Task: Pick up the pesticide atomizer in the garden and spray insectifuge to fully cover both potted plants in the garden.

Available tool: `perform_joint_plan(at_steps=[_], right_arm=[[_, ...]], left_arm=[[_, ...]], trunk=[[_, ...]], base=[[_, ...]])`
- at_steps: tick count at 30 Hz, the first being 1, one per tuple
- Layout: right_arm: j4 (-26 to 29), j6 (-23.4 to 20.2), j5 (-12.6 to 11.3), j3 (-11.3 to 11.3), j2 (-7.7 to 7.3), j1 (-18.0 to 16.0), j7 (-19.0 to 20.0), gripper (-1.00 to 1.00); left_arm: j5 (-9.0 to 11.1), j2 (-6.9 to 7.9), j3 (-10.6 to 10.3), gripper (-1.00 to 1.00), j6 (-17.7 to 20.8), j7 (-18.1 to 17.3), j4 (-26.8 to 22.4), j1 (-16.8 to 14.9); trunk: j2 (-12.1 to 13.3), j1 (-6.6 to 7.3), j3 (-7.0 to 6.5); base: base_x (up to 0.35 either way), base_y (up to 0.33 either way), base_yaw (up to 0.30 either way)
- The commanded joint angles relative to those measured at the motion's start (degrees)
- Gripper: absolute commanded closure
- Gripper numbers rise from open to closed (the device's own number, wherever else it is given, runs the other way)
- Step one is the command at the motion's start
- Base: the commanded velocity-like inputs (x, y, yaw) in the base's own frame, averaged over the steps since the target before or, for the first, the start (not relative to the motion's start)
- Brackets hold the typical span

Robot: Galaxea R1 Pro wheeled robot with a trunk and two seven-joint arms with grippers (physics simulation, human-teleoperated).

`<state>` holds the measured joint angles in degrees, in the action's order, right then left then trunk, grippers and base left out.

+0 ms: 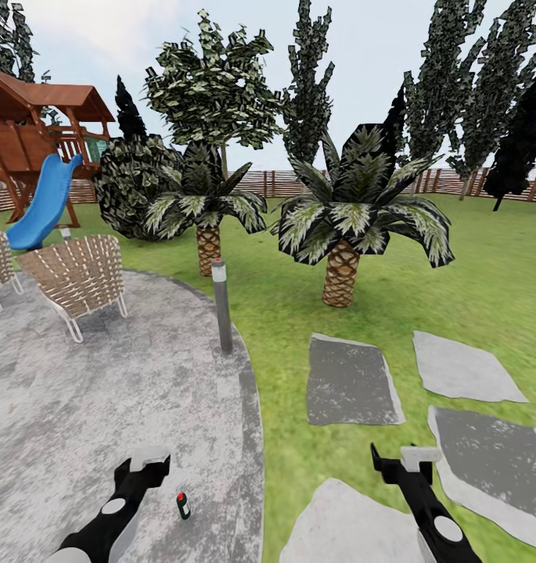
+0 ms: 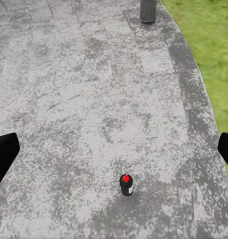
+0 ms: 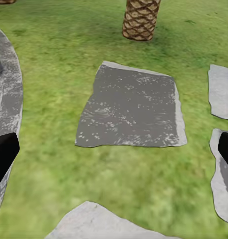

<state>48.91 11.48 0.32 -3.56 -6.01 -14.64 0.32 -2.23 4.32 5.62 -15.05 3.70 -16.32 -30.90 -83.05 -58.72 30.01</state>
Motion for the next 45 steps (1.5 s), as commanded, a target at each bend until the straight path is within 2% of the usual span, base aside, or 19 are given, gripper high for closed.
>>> perform_joint_plan(at_steps=[1,9,15,21,27,32,37,45], right_arm=[[-0.1,0.1,0.1,-0.1,-0.1,0.0,0.0,-1.0],[0.0,0.3,0.0,0.0,-1.96,0.0,0.0,-1.0],[0.0,0.3,-0.1,0.0,-2.15,0.0,-0.1,-1.0],[0.1,0.3,-0.1,0.0,-2.17,0.0,-0.1,-1.0],[0.0,0.3,-0.2,0.1,-2.17,0.0,-0.1,-1.0],[0.0,0.3,-0.3,0.0,-2.09,0.0,-0.1,-1.0],[0.0,0.3,-0.3,0.0,-2.08,0.0,-0.1,-1.0],[0.1,0.3,-0.3,0.0,-2.08,-0.1,-0.2,-1.0]], left_arm=[[-0.2,-0.07,0.2,-1.0,-0.2,0.1,0.1,0.0],[-0.2,-0.16,0.3,-1.0,-0.2,0.1,0.1,0.0],[-0.2,-0.04,0.2,-1.0,-0.7,0.0,0.1,0.0],[-0.1,0.14,0.2,-1.0,-3.4,-0.1,0.1,0.1],[0.0,-0.23,0.2,-1.0,-4.0,-4.6,0.0,0.7],[-0.1,-0.26,0.3,-1.0,-4.4,-5.4,0.1,0.7],[-0.3,0.05,0.2,-1.0,-8.2,-5.4,2.0,0.8],[-0.4,0.27,0.1,-1.0,-8.8,-5.5,2.6,0.8]], trunk=[[0.0,-0.01,0.05],[0.0,-0.01,0.05],[0.0,-0.01,0.05],[0.0,-0.01,0.05],[0.0,-0.01,0.05],[-2.0,-1.1,0.95],[-4.0,-2.2,2.14],[-7.2,-3.96,4.28]], base=[[0.195,-0.103,0.0],[0.242,-0.146,0.0],[0.112,-0.066,0.0],[0.009,-0.005,0.0],[0.0,0.0,0.0],[0.0,0.0,0.0],[0.0,0.0,0.0],[0.0,0.0,0.0]])
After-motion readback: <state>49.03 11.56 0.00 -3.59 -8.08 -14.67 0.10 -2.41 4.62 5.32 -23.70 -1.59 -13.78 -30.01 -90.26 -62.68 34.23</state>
